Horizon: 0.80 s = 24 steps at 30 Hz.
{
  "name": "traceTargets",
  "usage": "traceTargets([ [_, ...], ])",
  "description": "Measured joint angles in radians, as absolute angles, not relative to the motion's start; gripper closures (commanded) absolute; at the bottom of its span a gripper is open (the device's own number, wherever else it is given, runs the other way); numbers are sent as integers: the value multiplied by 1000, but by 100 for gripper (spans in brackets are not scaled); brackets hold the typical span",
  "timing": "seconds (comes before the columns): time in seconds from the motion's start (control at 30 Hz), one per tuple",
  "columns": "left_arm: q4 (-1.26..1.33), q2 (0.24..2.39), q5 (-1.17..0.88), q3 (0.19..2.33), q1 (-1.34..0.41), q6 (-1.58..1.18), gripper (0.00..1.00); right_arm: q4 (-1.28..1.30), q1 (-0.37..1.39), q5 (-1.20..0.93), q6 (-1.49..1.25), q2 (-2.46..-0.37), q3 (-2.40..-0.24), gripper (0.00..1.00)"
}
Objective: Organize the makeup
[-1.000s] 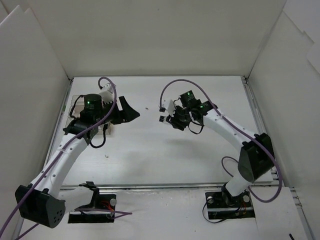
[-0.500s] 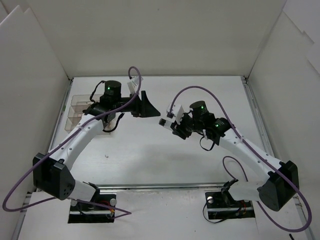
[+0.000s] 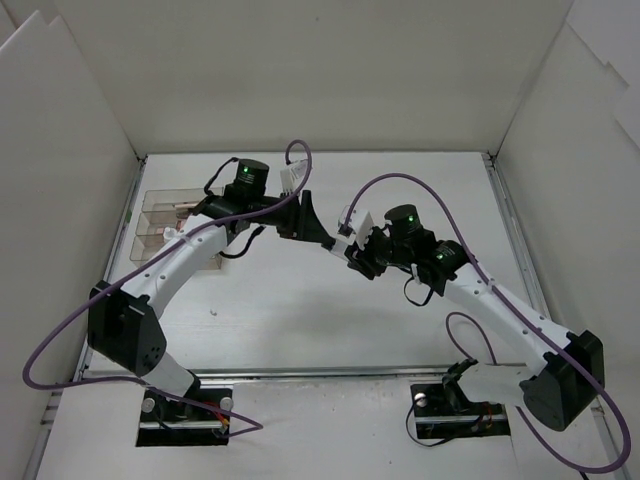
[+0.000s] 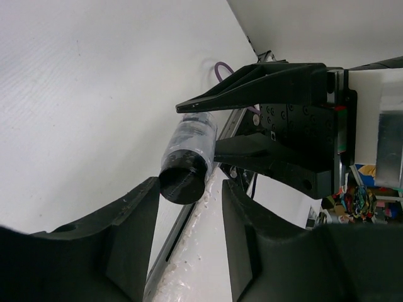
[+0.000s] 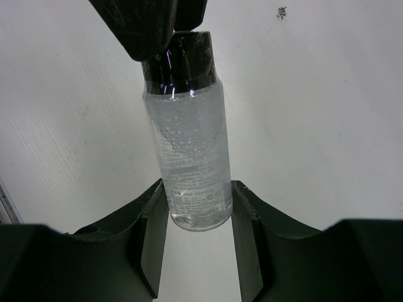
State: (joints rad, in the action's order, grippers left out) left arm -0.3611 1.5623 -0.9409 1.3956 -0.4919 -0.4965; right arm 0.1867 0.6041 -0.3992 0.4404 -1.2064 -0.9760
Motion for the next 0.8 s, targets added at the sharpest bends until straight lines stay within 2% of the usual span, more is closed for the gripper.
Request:
traceTargets([
  [0.07,-373,1563,-937,1403,-496,-486,60,187,604,-398,437,-1202,-976,100],
  [0.27,-421,1577,-888,1433,-512,-456,49,186,605,-397,424,-1200,-976,100],
  [0.5,-447,1595,-835,1433,-518,-452,48,173,611,-398,414,-1192,-976,100],
  [0.8,-467,1602,-793,1431,-524,-447,42,149,611,-397,411,-1177,-972,100],
])
